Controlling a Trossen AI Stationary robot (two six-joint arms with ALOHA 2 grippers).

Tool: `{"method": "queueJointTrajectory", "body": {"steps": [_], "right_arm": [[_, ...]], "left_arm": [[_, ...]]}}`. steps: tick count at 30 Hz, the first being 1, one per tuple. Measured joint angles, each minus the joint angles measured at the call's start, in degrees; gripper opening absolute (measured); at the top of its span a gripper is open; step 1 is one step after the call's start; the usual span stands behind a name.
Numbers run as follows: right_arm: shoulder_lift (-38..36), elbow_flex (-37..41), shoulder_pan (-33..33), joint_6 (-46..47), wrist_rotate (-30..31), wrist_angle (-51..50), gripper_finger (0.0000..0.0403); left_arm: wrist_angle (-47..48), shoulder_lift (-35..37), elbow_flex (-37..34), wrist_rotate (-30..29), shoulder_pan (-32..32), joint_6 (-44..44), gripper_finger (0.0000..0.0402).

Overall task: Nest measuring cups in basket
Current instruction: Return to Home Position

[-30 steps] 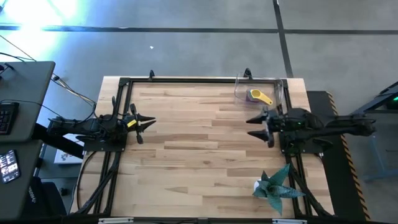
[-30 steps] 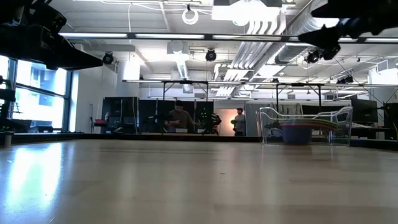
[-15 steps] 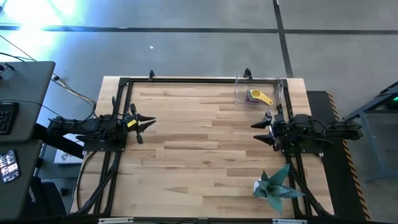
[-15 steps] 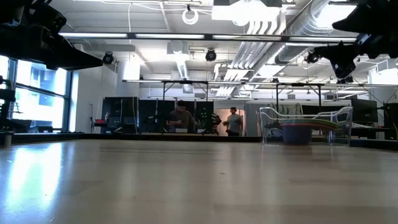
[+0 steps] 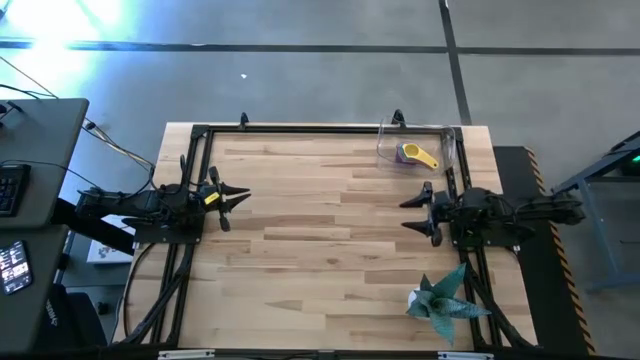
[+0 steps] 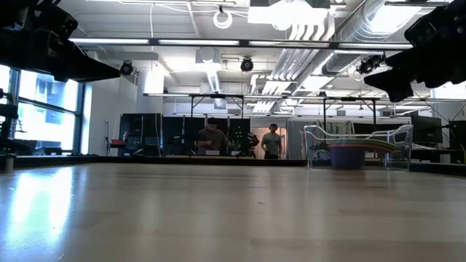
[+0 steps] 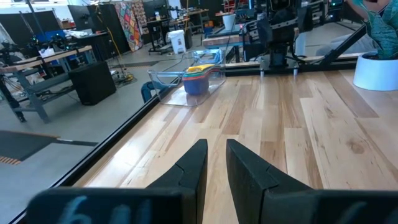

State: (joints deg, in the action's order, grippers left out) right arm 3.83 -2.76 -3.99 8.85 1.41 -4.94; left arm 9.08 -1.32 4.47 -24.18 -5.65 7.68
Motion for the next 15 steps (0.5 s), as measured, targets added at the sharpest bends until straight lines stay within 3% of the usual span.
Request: {"method": "queueJointTrajectory", "body": {"steps": [15], "right_arm": [[2.6, 0.0, 0.3, -1.4, -0.4, 0.0, 0.0267]], "left_arm": [[0.0, 0.0, 0.0, 0.0, 0.0, 0.0, 0.0049]]}}
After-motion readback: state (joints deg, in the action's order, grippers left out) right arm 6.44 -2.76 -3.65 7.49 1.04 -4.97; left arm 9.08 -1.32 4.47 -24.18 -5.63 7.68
